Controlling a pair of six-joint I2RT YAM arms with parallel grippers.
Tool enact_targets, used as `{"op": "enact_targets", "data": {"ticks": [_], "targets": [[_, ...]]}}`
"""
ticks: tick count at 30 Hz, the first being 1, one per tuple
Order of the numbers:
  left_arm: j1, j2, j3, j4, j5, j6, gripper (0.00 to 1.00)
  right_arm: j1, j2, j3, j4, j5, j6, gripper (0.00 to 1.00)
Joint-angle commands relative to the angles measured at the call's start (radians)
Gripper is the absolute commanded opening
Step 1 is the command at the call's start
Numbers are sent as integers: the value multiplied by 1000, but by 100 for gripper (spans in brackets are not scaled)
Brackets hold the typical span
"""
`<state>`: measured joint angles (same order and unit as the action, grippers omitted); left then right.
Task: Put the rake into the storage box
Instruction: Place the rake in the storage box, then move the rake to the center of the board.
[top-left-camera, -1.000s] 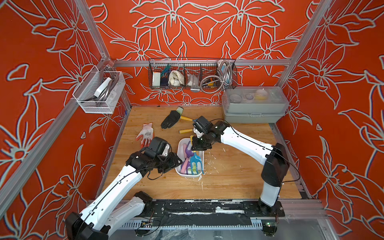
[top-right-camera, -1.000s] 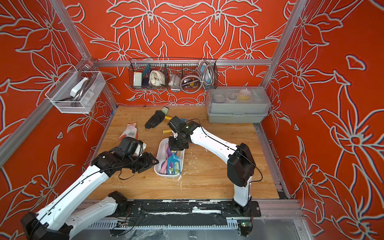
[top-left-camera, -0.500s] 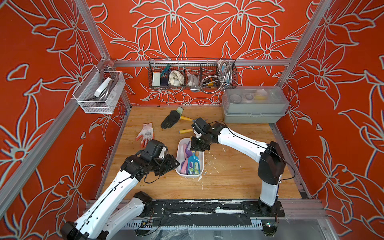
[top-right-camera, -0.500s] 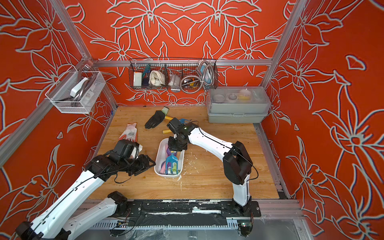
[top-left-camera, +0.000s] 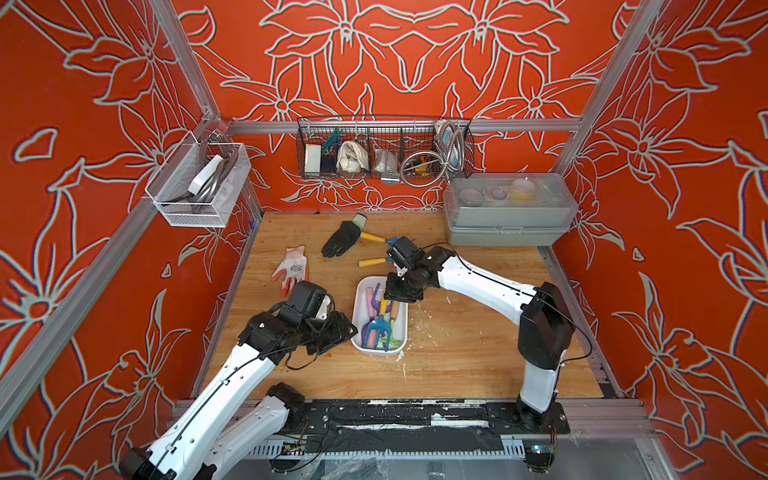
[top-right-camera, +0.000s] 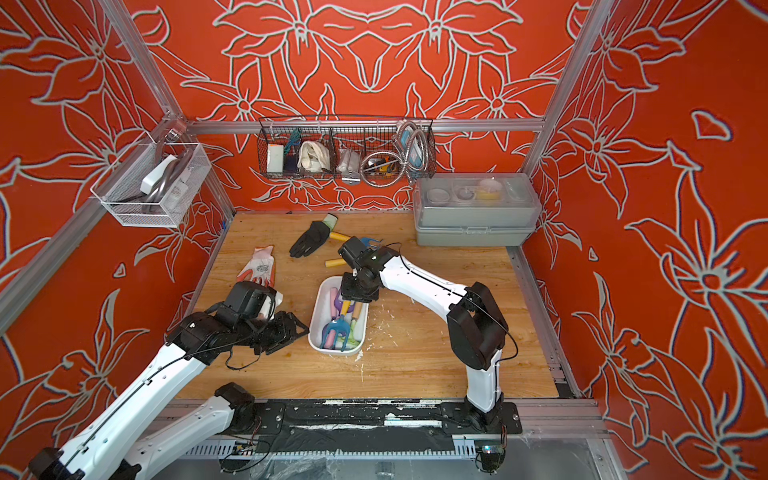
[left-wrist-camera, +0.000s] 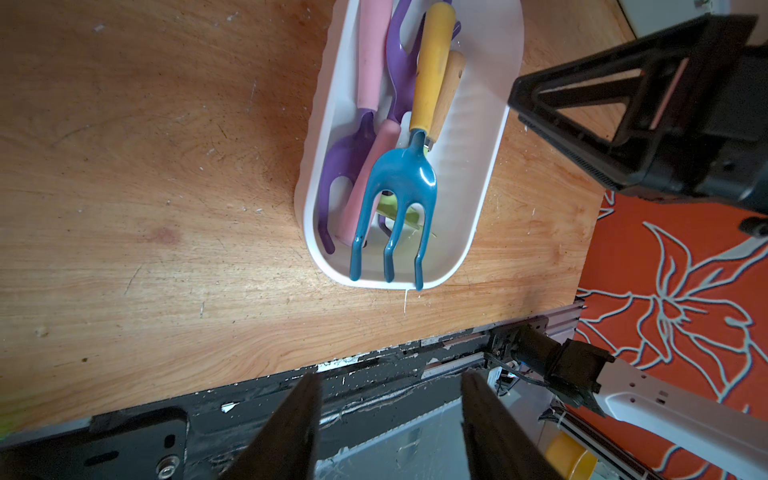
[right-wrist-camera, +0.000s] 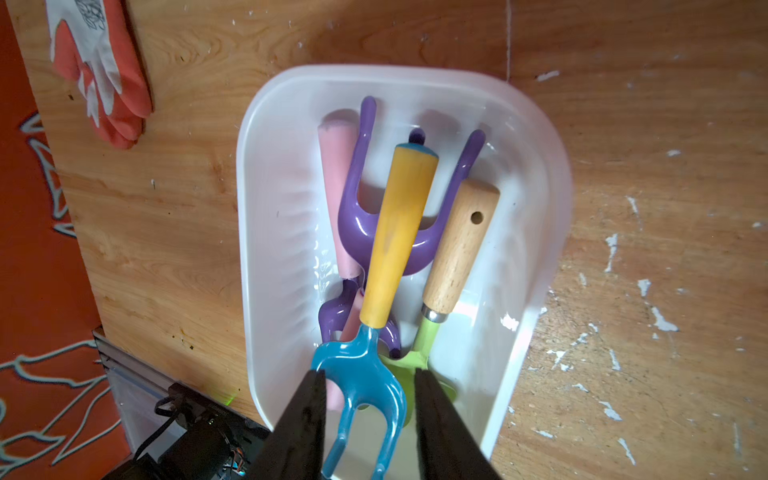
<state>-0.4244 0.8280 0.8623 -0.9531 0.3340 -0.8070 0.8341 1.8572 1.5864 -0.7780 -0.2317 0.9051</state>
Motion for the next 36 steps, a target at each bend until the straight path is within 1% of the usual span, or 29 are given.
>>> {"op": "enact_targets", "data": {"ticks": [1,4,7,10,12,13,14,16,18,20,22,29,32,36], "targets": [[9,-3,34,-25,0,20,56,-9,-78,35,-29,57,-22,34],[9,5,59,-23,-3,22,56,-8,-136,65,-78,106,-70,33],[9,17,93,-26,-15,26,56,-8,-216,78,-143,180,-134,33],[9,35,138,-47,-19,38,56,-11,-311,32,-156,233,-187,33],[9,41,157,-69,-33,46,55,-30,-372,-36,-131,216,-193,31],[9,42,161,-79,-41,46,55,-51,-403,-81,-116,190,-183,27],[9,39,160,-85,-48,44,55,-73,-432,-124,-101,153,-170,25],[7,41,155,-88,-57,42,55,-112,-476,-189,-87,72,-164,25],[6,55,157,-93,-73,46,54,-125,-523,-224,-100,52,-186,31],[2,82,169,-98,-93,55,53,-125,-587,-258,-107,46,-215,40],[-4,116,191,-103,-112,57,53,-126,-656,-288,-117,43,-228,45],[-71,292,378,-123,-192,80,51,-127,-856,-335,-264,24,-265,46],[-111,356,467,-147,-254,94,51,-126,-917,-352,-330,37,-298,46],[-126,417,516,-154,-272,92,51,-128,-954,-378,-372,37,-313,47]]}}
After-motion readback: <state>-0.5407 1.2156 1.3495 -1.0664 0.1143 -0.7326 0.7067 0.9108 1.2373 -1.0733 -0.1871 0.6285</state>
